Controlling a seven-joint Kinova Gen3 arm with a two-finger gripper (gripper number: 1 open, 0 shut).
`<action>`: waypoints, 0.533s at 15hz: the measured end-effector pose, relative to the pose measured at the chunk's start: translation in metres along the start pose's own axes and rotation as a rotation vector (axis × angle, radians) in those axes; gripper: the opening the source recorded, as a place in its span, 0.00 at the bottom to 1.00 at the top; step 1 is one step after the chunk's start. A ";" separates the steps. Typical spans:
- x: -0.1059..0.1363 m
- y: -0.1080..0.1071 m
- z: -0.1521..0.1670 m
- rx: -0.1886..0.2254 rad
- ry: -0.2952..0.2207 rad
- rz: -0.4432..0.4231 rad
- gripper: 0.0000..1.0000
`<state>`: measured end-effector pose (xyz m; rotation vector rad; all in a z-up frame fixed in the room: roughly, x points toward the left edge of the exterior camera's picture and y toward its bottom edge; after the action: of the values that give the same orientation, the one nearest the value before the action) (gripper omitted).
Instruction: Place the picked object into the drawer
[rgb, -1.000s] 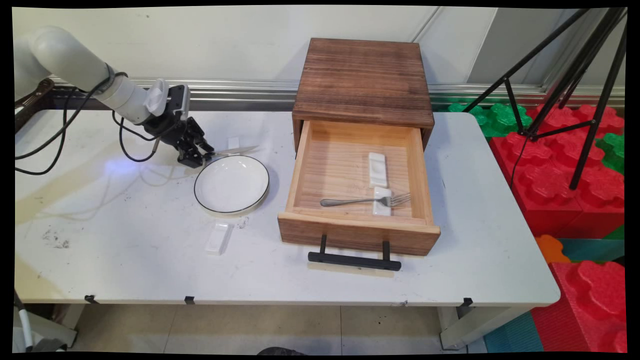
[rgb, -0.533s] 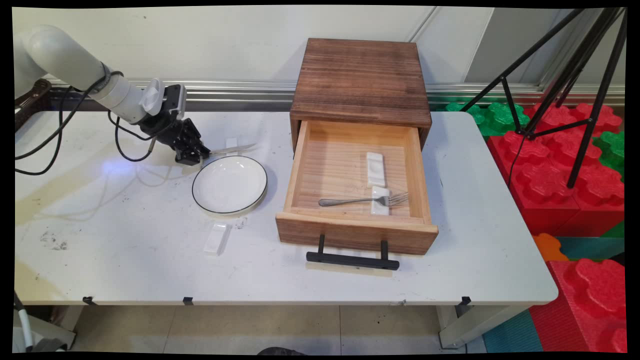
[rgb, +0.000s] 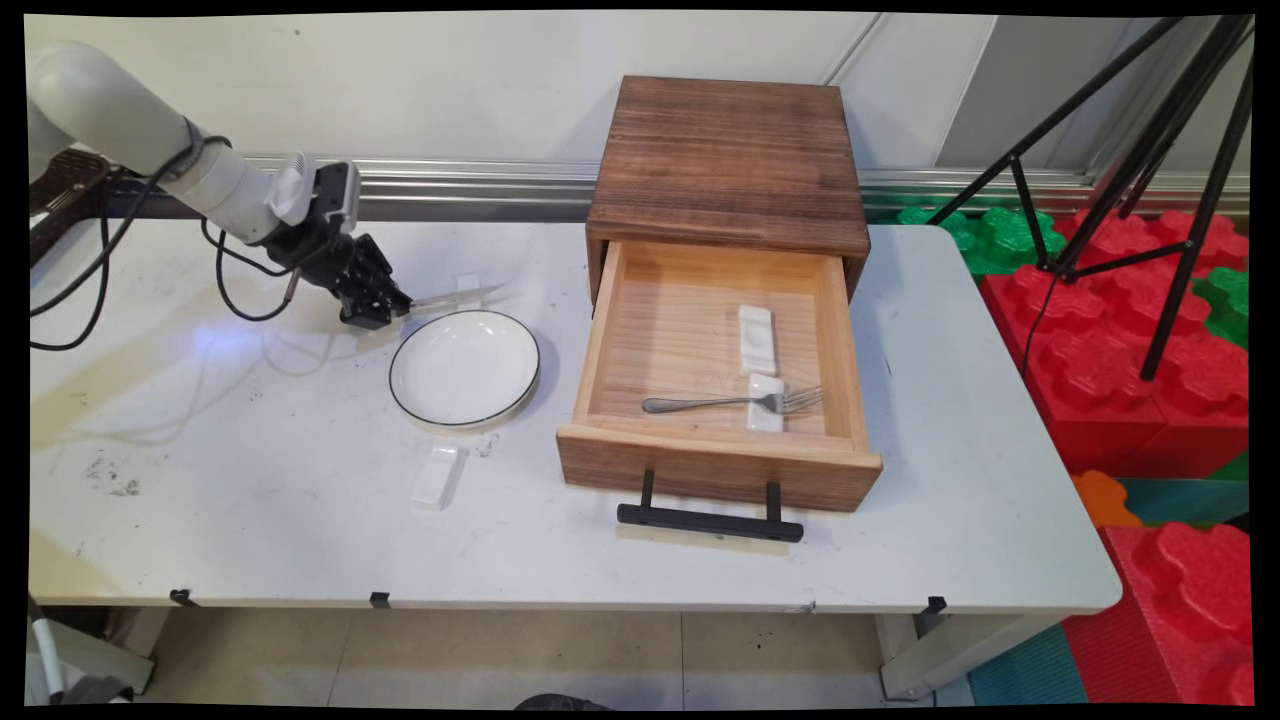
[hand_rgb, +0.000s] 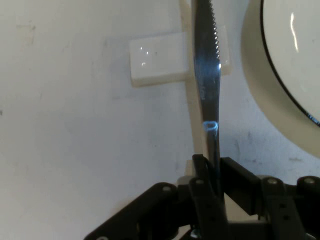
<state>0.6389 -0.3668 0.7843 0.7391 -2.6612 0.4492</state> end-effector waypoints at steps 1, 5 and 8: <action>0.002 0.001 -0.004 0.001 0.007 0.000 0.00; 0.013 0.003 -0.024 0.010 0.045 -0.008 0.00; 0.023 0.005 -0.043 0.019 0.078 -0.021 0.00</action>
<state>0.6279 -0.3564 0.8310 0.7382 -2.5776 0.4881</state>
